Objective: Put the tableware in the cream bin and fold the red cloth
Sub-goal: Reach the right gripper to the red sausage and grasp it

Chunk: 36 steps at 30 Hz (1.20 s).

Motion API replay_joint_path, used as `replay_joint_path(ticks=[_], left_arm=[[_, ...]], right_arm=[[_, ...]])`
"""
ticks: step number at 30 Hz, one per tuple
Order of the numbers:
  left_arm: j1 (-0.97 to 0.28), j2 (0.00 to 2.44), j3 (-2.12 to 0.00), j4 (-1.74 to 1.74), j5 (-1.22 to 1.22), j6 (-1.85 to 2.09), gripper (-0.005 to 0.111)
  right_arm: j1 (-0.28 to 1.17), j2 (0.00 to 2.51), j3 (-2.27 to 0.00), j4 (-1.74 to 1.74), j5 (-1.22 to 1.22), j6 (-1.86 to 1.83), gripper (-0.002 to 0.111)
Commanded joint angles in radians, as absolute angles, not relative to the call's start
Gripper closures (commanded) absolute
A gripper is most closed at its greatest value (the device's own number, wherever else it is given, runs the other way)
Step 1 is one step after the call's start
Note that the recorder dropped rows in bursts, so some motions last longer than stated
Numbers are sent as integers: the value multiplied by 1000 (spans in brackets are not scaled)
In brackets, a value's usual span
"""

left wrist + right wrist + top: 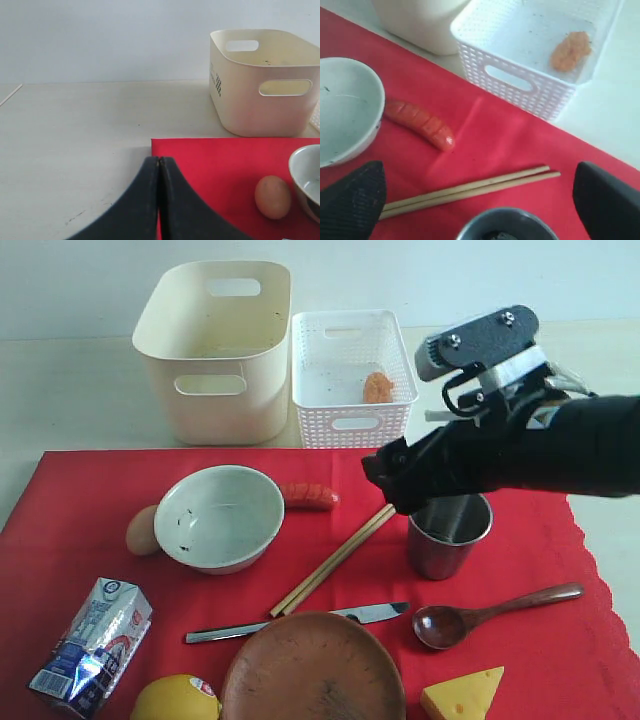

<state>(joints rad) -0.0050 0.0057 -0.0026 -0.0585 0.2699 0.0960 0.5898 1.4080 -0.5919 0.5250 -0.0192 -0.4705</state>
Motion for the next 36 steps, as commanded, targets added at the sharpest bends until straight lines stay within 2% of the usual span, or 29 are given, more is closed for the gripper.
replay_joint_path(ticks=[1,6,14,18,28,31,36], left_arm=[[-10,0,0,-56,264,97,106],[-10,0,0,-56,264,97,106],[-10,0,0,-56,264,97,106],[-10,0,0,-56,264,97,106],[-10,0,0,-56,264,97,106],[-10,0,0,-56,264,97,106],[-10,0,0,-56,264,97,106]], right_arm=[[592,1494,-759,511,183,-532,13],[592,1706,-946,513,270,-587,19],[592,1974,-1214,456,439,-786,20],[592,2042,-1236,338,411,-784,20],[592,2118,-1236,338,308,-835,22],[592,2120,-1236,338,308,-853,33],[592,2118,-1236,338,324,-853,73]])
